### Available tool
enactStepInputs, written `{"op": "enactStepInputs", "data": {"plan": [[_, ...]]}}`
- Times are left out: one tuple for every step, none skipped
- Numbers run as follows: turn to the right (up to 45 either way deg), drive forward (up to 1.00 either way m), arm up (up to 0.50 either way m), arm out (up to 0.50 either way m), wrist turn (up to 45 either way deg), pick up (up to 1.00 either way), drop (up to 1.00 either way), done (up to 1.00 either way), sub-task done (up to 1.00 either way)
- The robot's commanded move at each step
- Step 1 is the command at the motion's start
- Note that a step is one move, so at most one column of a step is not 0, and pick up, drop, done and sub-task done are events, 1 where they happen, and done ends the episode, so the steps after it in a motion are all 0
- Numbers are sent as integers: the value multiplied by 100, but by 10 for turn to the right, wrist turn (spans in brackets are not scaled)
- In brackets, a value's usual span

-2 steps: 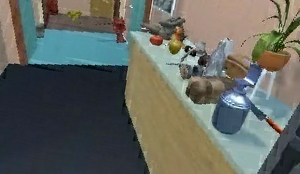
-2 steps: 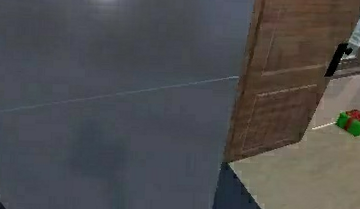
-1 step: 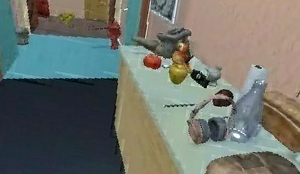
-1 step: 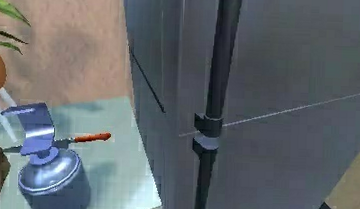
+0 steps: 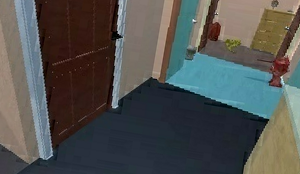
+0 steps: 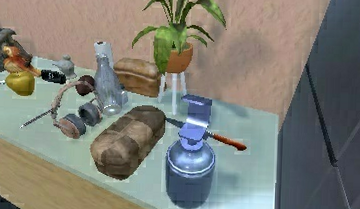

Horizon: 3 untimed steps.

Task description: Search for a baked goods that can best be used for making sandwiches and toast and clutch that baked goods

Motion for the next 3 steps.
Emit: {"op": "enactStepInputs", "data": {"plan": [[0,0,50,0,0,0,0,0,0],[0,0,38,0,0,0,0,0,0],[0,0,0,10,0,0,0,0,0]]}}
